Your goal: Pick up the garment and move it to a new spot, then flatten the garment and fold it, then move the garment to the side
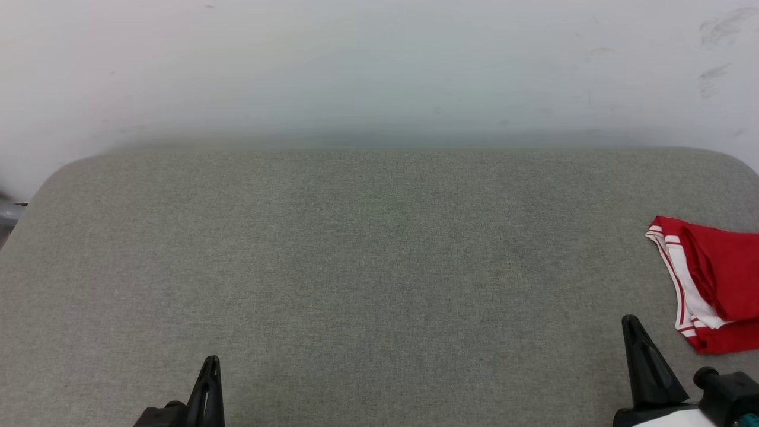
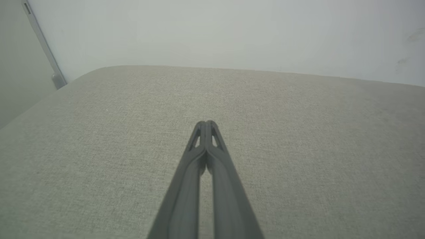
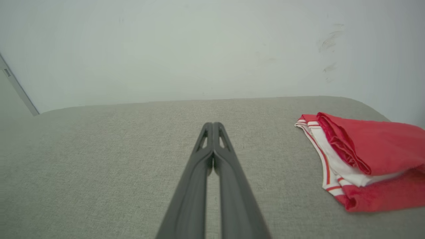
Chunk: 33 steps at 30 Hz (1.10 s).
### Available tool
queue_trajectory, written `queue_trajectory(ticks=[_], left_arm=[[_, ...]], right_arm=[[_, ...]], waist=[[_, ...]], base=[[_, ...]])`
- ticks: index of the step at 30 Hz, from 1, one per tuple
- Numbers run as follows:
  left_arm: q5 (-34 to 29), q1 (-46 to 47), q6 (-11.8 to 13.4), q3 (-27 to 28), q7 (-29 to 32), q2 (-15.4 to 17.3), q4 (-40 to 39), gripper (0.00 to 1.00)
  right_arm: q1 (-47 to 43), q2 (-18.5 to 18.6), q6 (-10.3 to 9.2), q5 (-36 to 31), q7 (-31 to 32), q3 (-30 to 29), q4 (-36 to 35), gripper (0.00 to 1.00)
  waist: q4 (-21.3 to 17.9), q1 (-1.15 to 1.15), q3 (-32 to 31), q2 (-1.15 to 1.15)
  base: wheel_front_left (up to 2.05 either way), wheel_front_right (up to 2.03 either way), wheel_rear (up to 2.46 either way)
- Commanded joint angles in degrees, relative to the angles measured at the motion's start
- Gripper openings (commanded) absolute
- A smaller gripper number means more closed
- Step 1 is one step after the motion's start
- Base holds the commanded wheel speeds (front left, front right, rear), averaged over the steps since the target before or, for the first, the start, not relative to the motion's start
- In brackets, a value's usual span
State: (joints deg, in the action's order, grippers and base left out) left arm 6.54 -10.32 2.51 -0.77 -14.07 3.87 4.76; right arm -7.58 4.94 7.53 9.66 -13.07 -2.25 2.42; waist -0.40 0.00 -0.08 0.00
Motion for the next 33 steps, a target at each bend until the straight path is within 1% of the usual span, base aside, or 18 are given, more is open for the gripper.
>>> queue_trajectory(ticks=[1, 16, 33], left_arm=[[2.5, 1.0, -0.4, 0.5, 0.5, 0.1, -0.5, 0.0], [19.2, 4.2, -2.4, 1.9, 4.5, -0.1, 1.4, 0.0], [35.0, 7.2, -4.2, 3.2, 8.3, -0.3, 3.2, 0.0]], right_arm=[[0.7, 0.0, 0.0, 2.8, 0.3, 0.0, -0.6, 0.0], [3.5, 0.3, -0.01, 19.6, 3.5, 0.0, 1.9, 0.0], [6.1, 0.3, -0.02, 35.2, 6.7, -0.3, 4.1, 0.0]], waist=[[0.0, 0.0, 0.0, 0.0], [0.1, 0.0, 0.0, 0.0], [0.1, 0.0, 0.1, 0.0]], base=[[0.0, 0.0, 0.0], [0.0, 0.0, 0.0], [0.0, 0.0, 0.0]])
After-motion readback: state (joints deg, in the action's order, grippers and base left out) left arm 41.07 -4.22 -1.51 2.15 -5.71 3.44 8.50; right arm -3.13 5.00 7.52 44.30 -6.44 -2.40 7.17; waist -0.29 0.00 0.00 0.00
